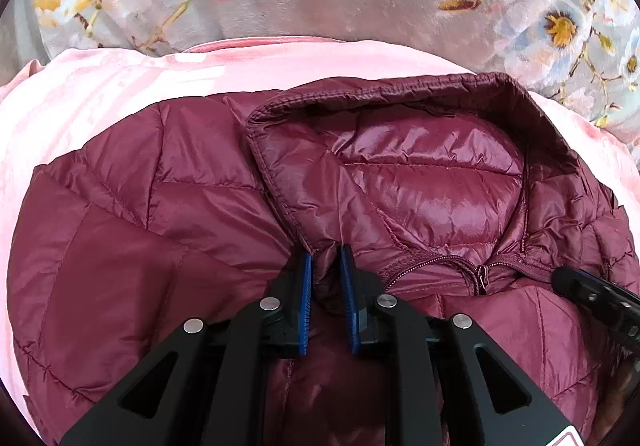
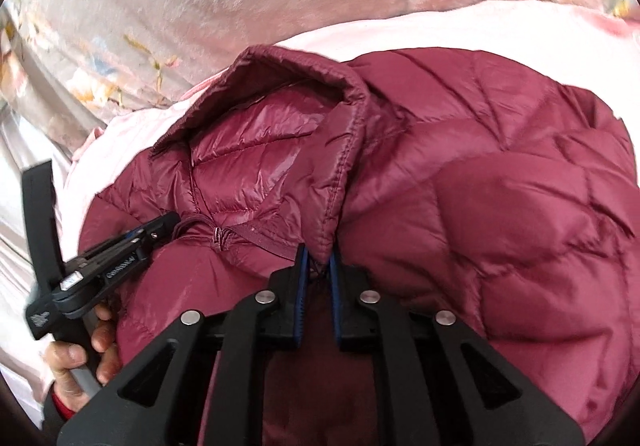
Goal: Fold large clothes
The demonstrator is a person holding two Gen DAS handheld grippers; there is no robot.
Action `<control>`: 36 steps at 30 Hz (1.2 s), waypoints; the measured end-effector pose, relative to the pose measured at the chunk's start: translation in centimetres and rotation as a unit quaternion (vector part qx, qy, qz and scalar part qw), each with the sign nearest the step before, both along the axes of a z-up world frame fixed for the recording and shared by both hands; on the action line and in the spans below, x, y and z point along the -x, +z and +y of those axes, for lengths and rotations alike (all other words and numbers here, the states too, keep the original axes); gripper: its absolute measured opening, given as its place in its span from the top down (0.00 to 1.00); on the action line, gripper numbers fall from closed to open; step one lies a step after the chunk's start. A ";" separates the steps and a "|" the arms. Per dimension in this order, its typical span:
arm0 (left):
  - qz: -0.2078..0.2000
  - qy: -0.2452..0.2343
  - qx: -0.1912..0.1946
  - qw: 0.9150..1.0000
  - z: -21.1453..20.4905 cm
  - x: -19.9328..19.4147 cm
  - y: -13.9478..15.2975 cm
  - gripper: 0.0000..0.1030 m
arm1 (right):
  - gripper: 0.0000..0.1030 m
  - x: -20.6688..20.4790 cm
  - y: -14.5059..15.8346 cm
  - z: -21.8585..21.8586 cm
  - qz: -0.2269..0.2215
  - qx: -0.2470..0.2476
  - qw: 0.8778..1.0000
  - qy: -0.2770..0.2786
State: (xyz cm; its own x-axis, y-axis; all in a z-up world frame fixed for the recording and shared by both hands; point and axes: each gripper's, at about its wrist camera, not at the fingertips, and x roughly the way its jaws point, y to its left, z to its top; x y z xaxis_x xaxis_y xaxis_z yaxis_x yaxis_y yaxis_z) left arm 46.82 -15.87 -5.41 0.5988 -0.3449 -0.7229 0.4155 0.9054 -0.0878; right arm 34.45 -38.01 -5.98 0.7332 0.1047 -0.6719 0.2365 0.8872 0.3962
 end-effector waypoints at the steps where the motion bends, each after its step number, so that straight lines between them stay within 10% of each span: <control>1: 0.003 0.002 0.013 1.000 0.5 -0.1 0.1 0.80 | 0.89 0.9 0.6 -0.5 -0.002 0.002 1.000 -0.023; 4: 0.023 0.024 0.053 0.998 2.5 -0.2 0.7 0.76 | 0.86 3.7 3.3 -1.0 -0.031 0.060 0.994 -0.090; 12: -0.030 0.022 0.038 0.999 1.8 2.7 6.8 0.80 | 0.88 -1.4 4.3 4.9 -0.018 0.138 0.990 0.018; 18: -0.015 0.043 -0.064 0.997 -2.3 0.8 1.7 0.80 | 0.92 -2.5 -0.2 4.7 0.022 0.161 0.987 -0.004; 22: -0.024 0.047 -0.061 0.997 -1.7 0.8 0.2 0.77 | 0.92 -2.5 -0.3 5.4 0.021 0.185 0.983 -0.002; 36: 0.003 0.067 0.020 0.998 3.7 0.6 4.5 0.77 | 0.90 1.0 4.1 -1.2 -0.017 0.059 0.996 -0.060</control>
